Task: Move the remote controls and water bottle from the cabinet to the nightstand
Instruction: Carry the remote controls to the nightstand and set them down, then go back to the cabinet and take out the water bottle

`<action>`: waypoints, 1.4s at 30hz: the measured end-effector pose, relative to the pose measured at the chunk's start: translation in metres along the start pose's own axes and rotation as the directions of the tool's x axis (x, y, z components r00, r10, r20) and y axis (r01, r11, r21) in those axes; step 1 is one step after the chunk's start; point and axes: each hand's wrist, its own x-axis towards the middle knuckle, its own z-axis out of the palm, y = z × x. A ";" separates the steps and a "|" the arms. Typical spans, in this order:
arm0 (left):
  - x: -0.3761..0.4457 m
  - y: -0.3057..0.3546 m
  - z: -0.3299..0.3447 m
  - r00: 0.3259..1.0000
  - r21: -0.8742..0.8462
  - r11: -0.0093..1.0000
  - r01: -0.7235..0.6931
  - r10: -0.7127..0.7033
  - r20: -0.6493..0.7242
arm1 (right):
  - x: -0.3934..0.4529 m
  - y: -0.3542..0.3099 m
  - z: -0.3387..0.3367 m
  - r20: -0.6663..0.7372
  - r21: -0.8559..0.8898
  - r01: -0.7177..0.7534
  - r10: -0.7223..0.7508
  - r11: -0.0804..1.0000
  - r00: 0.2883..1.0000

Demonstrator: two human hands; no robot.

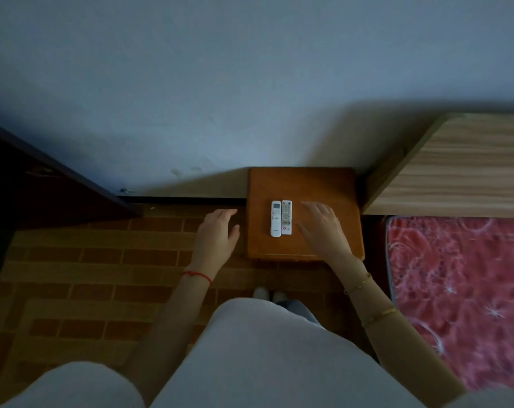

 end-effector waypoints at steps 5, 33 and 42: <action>-0.030 0.005 -0.031 0.996 -0.050 0.999 0.010 -0.014 -0.085 | -0.016 -0.014 -0.018 0.010 0.011 0.053 -0.053 0.999 0.999; -0.321 -0.078 -0.077 0.319 -0.552 0.510 0.660 -0.855 -0.409 | -0.091 -0.244 0.074 0.519 0.100 0.856 -0.761 0.506 0.390; -0.468 -0.155 -0.109 -0.091 -0.629 0.214 0.747 -0.905 -0.415 | -0.200 -0.389 0.179 0.637 0.261 0.901 -0.763 0.347 0.110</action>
